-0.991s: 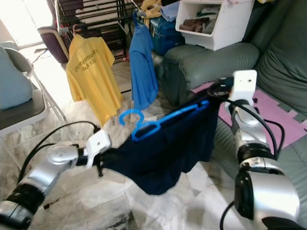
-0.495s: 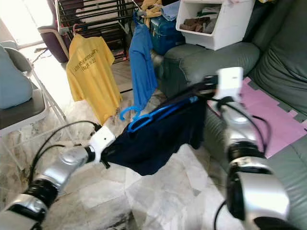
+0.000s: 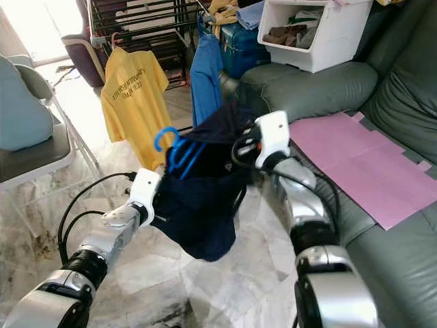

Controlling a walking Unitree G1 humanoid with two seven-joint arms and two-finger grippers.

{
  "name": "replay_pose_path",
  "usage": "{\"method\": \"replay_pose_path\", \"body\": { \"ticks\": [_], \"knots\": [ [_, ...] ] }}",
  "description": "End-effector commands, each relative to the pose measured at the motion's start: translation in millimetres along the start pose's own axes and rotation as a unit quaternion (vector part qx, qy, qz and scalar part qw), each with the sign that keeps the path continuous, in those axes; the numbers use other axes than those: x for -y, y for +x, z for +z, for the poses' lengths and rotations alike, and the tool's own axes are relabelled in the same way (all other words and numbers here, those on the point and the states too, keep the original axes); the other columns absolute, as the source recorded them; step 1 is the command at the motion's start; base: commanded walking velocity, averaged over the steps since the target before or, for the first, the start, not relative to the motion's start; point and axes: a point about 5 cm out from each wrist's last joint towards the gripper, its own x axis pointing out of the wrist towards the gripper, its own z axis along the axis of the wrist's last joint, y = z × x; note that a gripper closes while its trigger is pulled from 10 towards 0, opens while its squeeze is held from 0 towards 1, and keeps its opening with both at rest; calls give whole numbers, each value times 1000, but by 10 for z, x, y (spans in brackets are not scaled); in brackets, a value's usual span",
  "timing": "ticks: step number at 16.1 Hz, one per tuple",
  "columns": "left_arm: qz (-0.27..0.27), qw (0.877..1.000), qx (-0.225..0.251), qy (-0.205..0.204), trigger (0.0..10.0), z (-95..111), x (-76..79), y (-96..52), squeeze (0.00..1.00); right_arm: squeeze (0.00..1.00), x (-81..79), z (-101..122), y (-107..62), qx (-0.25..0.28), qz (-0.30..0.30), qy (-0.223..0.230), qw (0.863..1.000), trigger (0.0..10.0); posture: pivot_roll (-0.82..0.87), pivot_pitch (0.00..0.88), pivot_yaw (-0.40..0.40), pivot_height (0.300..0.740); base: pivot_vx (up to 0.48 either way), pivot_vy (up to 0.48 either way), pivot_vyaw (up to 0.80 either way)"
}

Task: Hang hanger

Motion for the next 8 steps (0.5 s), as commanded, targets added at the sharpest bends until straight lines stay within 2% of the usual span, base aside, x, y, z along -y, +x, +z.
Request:
{"method": "replay_pose_path", "body": {
  "ticks": [1, 3, 5, 6, 7, 8],
  "knots": [
    [34, 999, 7, -37, 0, 63, -115, -2, 0, 0, -163, -70, -5, -19, 50, 3, 999, 0, -142, 0, 80, 740, 0, 0, 0],
    [53, 997, 6, -62, 0, 81, -140, 9, 0, 0, -443, -284, -118, -69, 147, -13, 987, 0, -140, 0, 81, 740, 0, 0, 0],
    [75, 993, 7, -89, 0, 111, -199, 9, 0, 0, -610, -443, -252, -104, 209, -14, 972, 0, -139, 0, 82, 740, 0, 0, 0],
    [78, 992, 6, -98, 0, 116, -215, 10, 0, 0, -635, -503, -300, -121, 216, -21, 969, 0, -138, 0, 82, 740, 0, 0, 0],
    [82, 992, 4, -100, 0, 117, -224, 9, 0, 0, -644, -560, -341, -133, 221, -33, 966, 4784, -137, 0, 82, 740, 0, 0, 0],
    [85, 991, 2, -100, 0, 115, -228, 8, 0, 0, -653, -586, -369, -141, 223, -37, 964, 10000, -137, 0, 82, 740, 0, 0, 0]
  ]
}}
